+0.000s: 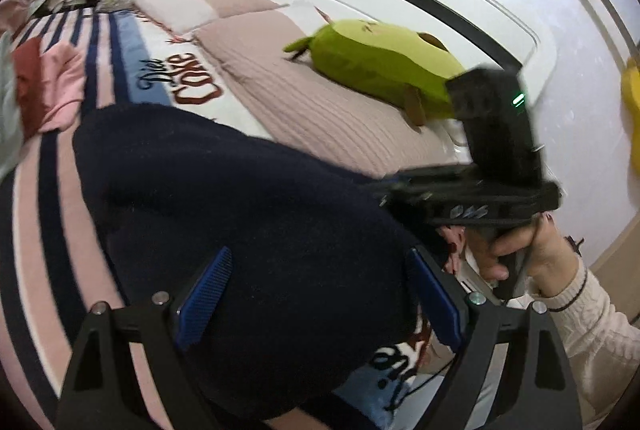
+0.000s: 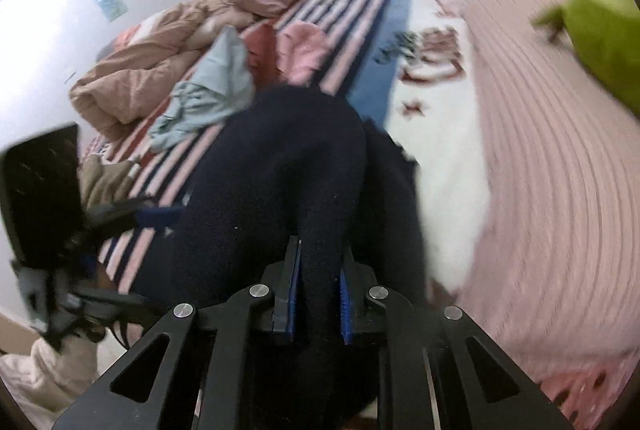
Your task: Fold small clothes
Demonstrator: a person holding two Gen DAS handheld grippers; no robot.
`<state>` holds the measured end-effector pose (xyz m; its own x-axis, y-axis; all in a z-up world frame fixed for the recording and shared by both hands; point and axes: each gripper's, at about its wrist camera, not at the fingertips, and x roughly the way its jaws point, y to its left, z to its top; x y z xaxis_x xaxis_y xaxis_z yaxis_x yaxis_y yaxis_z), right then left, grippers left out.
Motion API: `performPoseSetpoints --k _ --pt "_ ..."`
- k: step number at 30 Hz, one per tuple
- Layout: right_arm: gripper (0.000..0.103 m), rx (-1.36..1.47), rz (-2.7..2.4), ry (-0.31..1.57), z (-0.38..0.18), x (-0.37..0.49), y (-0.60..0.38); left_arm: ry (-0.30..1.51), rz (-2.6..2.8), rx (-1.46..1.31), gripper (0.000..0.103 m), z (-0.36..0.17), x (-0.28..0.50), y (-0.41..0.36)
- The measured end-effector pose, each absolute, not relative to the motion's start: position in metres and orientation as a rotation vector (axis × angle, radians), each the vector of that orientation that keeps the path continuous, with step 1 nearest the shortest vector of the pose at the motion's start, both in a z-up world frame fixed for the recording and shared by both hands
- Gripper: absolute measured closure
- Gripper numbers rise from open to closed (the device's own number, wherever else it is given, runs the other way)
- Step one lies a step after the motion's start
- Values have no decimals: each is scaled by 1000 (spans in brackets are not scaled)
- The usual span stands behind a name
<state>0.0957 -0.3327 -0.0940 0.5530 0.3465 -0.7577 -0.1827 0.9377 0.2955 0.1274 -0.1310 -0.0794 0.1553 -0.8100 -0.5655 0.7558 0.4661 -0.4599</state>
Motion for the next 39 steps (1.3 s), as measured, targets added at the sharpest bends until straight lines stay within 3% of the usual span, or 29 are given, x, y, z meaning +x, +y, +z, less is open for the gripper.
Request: performPoseSetpoints --k 10,11,15,16,23,24,27,29,31,39 --pt "91 146 259 968 -128 89 -337 894 -1021 -173 13 -76 142 -80" --pt "88 114 245 966 -126 90 -334 942 -1044 -212 12 -85 148 -80" --pt "47 36 196 980 -122 101 -336 1041 -997 -219 8 -114 159 -96" --pt "44 54 204 997 -123 105 -341 1048 -1002 -256 2 -121 163 -99" --pt "42 312 361 1115 -147 123 -370 1069 -959 -414 2 -141 177 -101" --pt "45 323 371 1111 -148 123 -370 1065 -945 -444 4 -143 177 -101" --pt "57 350 391 1084 -149 119 -369 1014 -940 -449 29 -133 170 -100" --pt "62 353 395 1055 -145 113 -364 981 -944 -405 53 -121 164 -97" --pt "64 368 398 1038 -142 109 -358 963 -952 -385 62 -110 161 -88" --pt "71 312 423 1018 -127 109 -320 997 -940 -348 64 -107 160 -55"
